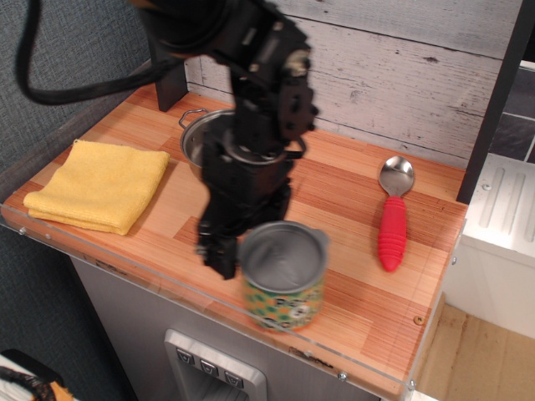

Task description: Move the can in front of the red spoon in the corner of the table.

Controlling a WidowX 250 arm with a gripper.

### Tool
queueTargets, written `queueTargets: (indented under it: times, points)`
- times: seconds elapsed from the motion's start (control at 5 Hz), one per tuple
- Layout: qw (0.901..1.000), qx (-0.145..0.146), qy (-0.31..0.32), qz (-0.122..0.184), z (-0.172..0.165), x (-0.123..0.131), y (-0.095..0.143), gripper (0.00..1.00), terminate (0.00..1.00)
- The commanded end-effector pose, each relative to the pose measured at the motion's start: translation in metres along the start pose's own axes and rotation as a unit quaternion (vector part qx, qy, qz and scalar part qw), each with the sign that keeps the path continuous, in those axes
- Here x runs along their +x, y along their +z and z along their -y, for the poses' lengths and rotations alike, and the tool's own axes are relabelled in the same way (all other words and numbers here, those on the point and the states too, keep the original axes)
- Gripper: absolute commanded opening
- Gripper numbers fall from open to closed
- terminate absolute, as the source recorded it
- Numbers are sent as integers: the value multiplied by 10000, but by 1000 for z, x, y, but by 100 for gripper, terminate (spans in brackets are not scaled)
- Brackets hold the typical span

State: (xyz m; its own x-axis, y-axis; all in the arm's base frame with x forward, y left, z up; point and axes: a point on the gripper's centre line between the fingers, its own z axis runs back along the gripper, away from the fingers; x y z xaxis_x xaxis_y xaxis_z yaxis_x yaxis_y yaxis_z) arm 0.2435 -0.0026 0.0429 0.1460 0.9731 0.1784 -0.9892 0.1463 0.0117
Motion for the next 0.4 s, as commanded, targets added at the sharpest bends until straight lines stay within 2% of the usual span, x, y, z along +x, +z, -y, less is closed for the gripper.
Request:
queueTargets:
  times: [0.0, 0.2]
  points:
    - [9993, -334, 143, -38, -1, -20, 20, 100, 0]
    - [9991, -383, 205, 10, 4, -27, 24, 100, 0]
